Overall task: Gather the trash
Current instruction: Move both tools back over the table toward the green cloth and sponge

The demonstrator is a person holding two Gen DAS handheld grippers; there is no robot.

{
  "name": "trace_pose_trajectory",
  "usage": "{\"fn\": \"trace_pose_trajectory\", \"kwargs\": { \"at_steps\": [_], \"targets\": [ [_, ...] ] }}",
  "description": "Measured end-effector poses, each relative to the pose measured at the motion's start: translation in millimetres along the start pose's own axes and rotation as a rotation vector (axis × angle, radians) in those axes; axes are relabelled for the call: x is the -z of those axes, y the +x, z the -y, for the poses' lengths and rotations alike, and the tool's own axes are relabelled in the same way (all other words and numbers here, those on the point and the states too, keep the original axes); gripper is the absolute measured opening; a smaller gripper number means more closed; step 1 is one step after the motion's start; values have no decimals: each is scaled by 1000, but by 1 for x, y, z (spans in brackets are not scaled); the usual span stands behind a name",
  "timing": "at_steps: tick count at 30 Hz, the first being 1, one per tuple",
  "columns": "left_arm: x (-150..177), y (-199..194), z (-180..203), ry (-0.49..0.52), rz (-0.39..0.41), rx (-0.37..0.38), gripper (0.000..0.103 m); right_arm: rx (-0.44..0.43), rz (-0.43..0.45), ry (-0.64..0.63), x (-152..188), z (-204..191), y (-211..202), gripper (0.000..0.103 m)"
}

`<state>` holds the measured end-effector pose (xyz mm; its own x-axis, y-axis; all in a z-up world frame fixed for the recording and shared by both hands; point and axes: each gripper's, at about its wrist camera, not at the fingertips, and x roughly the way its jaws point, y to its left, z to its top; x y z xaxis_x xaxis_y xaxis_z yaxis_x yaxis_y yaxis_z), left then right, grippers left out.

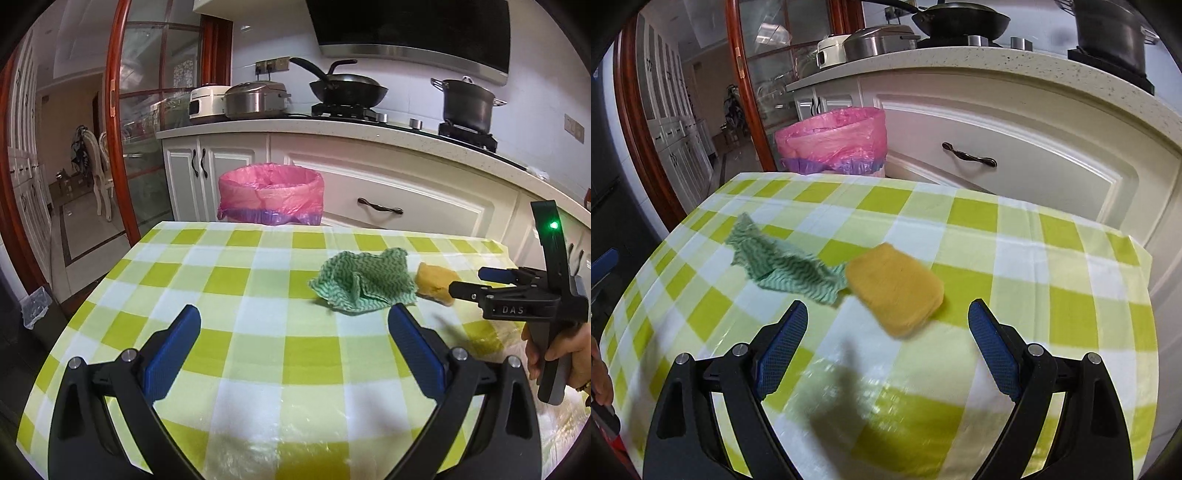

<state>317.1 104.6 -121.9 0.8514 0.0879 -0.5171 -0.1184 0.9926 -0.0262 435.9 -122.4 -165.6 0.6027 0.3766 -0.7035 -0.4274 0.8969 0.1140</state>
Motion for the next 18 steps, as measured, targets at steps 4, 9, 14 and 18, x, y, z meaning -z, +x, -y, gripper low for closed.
{"fn": "trace_pose_trajectory", "kwargs": {
  "at_steps": [4,9,14,18],
  "targets": [
    [-7,14,-3,-32,14,-21,98,-20,-17,-5,-5,7,14,84],
    [-20,33,-2,-63,29,-37,98,-55,-48,-31,-9,10,32,84],
    [-40,53,2,-91,58,-54,98,-88,-76,-50,-19,14,48,84],
    [-55,72,9,-107,50,-45,98,-120,-101,-72,-20,10,50,76]
  ]
}}
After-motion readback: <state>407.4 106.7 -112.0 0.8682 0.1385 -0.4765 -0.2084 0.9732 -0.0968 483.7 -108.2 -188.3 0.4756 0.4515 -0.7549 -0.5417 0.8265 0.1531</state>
